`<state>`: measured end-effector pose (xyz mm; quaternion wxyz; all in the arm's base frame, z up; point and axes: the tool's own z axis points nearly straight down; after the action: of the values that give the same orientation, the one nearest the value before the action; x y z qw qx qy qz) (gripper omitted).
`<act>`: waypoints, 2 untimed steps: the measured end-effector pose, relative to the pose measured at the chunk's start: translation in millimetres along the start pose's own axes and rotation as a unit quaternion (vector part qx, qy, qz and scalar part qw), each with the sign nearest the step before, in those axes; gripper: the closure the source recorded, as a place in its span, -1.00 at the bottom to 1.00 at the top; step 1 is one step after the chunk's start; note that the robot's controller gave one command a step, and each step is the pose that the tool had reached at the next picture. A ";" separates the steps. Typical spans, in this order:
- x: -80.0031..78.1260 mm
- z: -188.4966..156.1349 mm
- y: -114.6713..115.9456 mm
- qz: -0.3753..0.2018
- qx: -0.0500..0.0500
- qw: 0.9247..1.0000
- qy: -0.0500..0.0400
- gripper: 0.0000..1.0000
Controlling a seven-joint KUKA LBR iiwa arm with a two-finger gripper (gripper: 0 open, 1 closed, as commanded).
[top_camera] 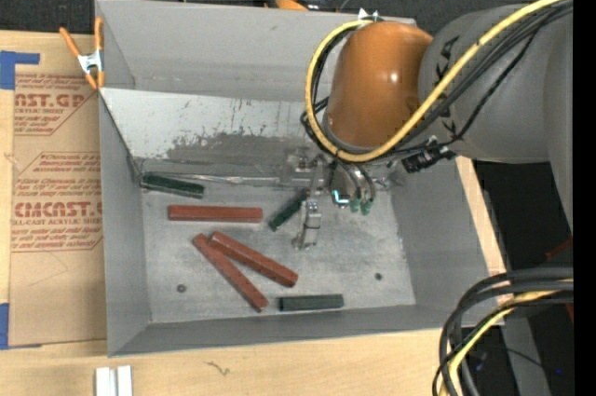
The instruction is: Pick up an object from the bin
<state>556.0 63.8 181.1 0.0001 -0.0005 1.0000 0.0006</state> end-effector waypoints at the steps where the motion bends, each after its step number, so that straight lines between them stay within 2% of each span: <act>1: -20.5 116.0 -33.7 -0.002 0.001 1.000 0.002 -1.00; 2: -22.4 111.1 -32.8 -0.002 0.000 1.000 -0.001 1.00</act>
Offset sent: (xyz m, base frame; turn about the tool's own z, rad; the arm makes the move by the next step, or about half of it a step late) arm 0.0220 -0.0330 -0.1111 -0.0045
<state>578.4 31.2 70.0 0.0010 -0.0028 1.0000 0.0003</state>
